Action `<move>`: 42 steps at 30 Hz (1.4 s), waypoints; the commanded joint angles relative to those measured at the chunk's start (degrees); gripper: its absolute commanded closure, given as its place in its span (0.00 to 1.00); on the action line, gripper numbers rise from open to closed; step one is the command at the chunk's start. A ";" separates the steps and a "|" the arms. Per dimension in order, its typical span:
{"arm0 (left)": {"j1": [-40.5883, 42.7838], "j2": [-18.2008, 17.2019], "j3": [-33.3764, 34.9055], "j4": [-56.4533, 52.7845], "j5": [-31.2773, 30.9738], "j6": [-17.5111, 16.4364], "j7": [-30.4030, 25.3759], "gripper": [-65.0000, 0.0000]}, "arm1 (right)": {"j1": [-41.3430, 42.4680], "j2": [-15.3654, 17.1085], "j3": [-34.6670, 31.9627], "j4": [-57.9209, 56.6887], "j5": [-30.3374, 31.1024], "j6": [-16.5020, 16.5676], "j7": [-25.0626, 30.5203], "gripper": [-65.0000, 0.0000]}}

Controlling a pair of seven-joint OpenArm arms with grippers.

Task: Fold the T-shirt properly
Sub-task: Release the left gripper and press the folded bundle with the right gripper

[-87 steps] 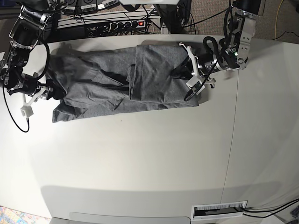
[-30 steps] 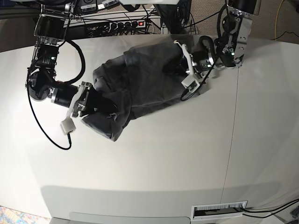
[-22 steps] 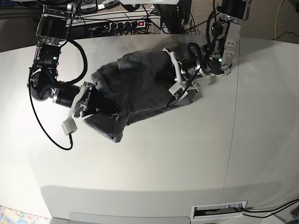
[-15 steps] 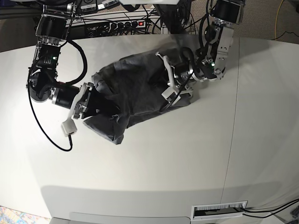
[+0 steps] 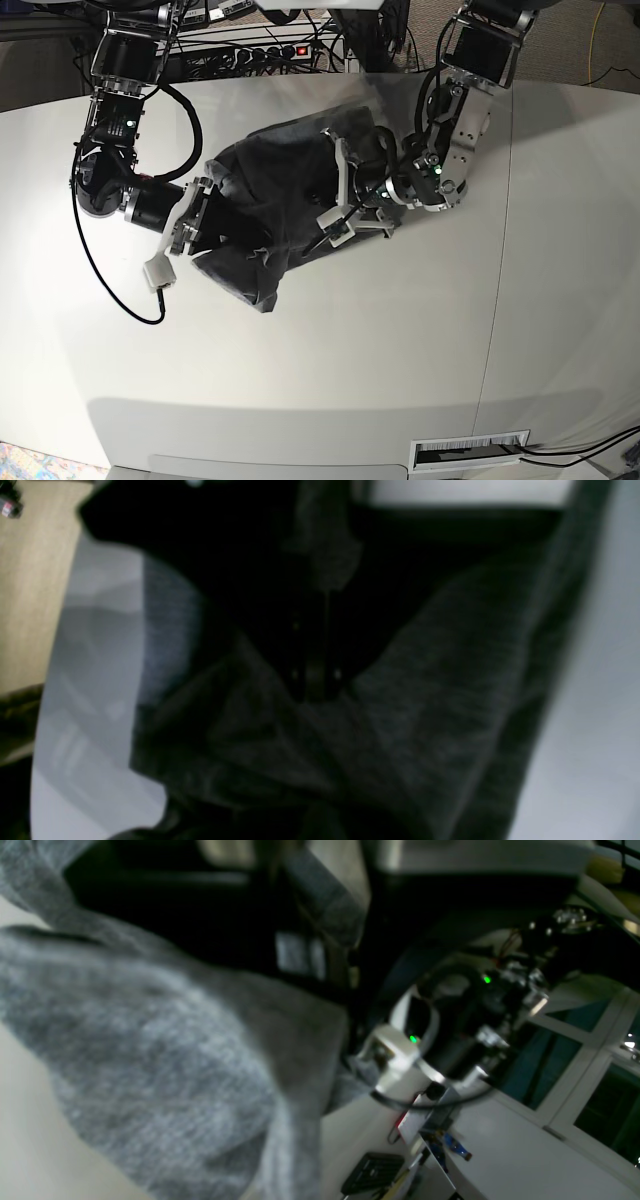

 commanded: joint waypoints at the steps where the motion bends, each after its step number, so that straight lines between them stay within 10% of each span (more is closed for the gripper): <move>1: -0.90 0.26 -0.09 2.34 -1.07 -0.04 0.42 1.00 | 1.27 0.52 0.22 1.07 2.22 0.67 1.41 1.00; 12: 8.63 -11.08 -0.07 20.24 -4.09 4.13 5.29 1.00 | 1.75 0.50 0.22 1.07 2.21 0.67 1.41 1.00; 18: 16.22 -15.58 -0.07 19.63 -2.86 4.11 -4.85 1.00 | 2.56 0.44 0.17 1.05 2.21 0.67 1.41 1.00; 30: 17.29 -15.87 -0.07 9.55 12.39 5.62 -20.72 1.00 | 2.51 -3.48 0.15 1.05 1.57 0.67 1.41 1.00; 42: 15.89 -15.85 -0.07 9.51 12.02 7.37 -22.12 1.00 | 2.49 -7.89 -1.14 0.94 -1.53 0.67 1.41 1.00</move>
